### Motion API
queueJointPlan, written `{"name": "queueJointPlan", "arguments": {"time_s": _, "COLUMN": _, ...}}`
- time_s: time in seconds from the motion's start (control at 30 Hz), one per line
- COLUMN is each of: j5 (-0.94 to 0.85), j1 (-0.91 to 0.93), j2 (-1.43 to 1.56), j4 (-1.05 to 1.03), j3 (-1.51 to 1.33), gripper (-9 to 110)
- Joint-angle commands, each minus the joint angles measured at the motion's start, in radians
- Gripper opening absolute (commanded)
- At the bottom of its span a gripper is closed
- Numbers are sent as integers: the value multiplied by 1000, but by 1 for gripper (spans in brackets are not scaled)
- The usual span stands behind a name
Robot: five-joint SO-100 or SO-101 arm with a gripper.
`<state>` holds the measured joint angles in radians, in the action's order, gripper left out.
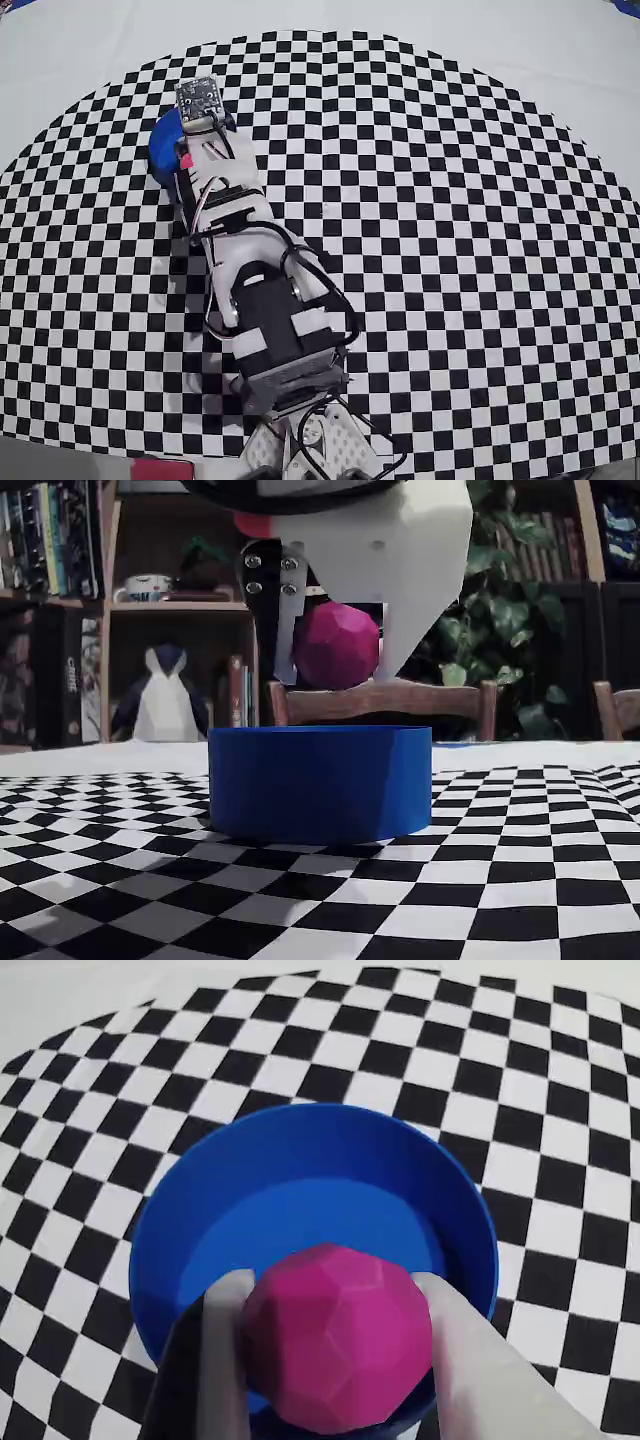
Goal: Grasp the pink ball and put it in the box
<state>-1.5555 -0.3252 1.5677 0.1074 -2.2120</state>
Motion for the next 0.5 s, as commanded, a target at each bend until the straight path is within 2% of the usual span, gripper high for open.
{"name": "queueJointPlan", "arguments": {"time_s": 0.0, "j5": -6, "j1": -12, "j2": -9, "j4": 9, "j3": 63, "gripper": 0}}
{"name": "queueJointPlan", "arguments": {"time_s": 0.47, "j5": -8, "j1": -31, "j2": -118, "j4": 9, "j3": 170, "gripper": 0}}
